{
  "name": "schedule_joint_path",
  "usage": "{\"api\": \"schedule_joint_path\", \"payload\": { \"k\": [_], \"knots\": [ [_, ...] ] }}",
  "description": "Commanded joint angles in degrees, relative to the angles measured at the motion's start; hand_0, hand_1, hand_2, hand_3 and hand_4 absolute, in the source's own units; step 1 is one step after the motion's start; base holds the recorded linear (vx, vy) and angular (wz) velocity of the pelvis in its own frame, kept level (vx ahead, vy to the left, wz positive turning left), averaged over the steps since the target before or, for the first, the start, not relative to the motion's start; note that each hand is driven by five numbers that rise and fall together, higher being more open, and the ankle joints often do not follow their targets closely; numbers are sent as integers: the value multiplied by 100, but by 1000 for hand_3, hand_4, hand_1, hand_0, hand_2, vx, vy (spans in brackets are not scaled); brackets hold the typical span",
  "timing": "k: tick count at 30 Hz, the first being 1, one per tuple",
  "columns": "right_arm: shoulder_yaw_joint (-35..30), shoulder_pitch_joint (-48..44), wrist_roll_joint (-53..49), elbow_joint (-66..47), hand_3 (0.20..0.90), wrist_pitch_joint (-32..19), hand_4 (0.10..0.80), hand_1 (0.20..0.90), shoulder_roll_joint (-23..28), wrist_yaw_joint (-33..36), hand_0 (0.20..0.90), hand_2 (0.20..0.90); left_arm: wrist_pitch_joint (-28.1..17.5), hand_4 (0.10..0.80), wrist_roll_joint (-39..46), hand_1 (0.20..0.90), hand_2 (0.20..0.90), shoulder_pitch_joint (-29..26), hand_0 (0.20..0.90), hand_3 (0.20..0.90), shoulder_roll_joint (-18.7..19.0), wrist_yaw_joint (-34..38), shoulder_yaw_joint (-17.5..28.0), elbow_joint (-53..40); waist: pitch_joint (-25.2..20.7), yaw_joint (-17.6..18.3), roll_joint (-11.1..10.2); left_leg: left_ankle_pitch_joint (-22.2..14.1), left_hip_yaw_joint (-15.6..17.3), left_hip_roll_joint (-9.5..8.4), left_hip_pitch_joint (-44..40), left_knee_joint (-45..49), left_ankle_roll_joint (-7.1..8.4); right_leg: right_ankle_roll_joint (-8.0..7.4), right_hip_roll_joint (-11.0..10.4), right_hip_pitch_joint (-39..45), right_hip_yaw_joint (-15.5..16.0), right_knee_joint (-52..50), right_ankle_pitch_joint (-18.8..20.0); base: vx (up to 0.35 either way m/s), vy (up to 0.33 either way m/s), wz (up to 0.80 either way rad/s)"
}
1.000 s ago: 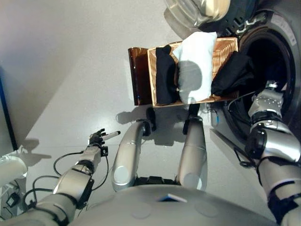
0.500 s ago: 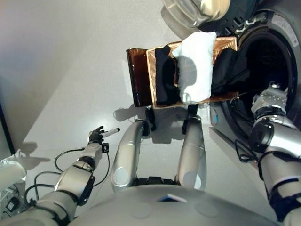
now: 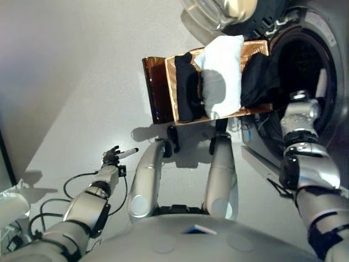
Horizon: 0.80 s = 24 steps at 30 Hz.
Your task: Pick up the clothes and place them into the washing machine
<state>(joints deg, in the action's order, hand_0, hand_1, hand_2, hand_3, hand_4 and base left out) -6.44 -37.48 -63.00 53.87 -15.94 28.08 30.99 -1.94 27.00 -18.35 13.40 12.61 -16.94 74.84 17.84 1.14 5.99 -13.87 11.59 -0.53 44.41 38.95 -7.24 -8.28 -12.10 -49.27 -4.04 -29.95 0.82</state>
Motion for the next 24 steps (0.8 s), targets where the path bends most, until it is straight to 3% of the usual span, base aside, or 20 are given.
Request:
{"api": "schedule_joint_path", "payload": {
  "k": [1, 2, 10, 15, 24],
  "knots": [
    [278, 198, 1231, -839, 900, -72, 800, 900, 276, -26, 900, 900, -104, 800, -7, 900, 900, 52, 900, 900, 283, 288, 49, 552, -51, -77, -160, 469, -376, 159, -45, -556, 770, 478, 158, 381, 154, -393, -724, 0, 0, 0],
    [613, 368, 2093, -958, 900, 267, 800, 900, 313, -52, 900, 900, -116, 800, -102, 900, 900, 22, 900, 900, 277, 312, 56, 501, -41, -57, -186, 480, -371, 171, -40, -547, 757, 479, 160, 372, 154, -390, -702, 0, 0, 0],
    [1496, 579, 4056, -1136, 900, 1003, 800, 900, 401, -305, 900, 900, -145, 800, -408, 900, 900, -142, 900, 900, 280, 336, 54, 380, -43, -37, -277, 534, -367, 188, -71, -606, 734, 471, 162, 393, 176, -331, -628, -1, -2, 0],
    [1759, 688, 4934, -1308, 900, 1202, 800, 900, 323, -280, 900, 900, -180, 800, -499, 900, 900, -123, 900, 900, 237, 389, 71, 316, -57, -36, -311, 585, -370, 181, -139, -695, 728, 452, 173, 465, 188, -238, -583, 2, -2, -1],
    [2746, 240, 8402, -1514, 900, 2076, 800, 900, 935, 141, 900, 900, -361, 800, -732, 900, 900, -137, 900, 900, 59, 621, 6, 141, -59, -90, -301, 553, -397, 194, -70, -633, 745, 440, 175, 410, 190, -307, -606, -1, -1, 0]
  ]
}}
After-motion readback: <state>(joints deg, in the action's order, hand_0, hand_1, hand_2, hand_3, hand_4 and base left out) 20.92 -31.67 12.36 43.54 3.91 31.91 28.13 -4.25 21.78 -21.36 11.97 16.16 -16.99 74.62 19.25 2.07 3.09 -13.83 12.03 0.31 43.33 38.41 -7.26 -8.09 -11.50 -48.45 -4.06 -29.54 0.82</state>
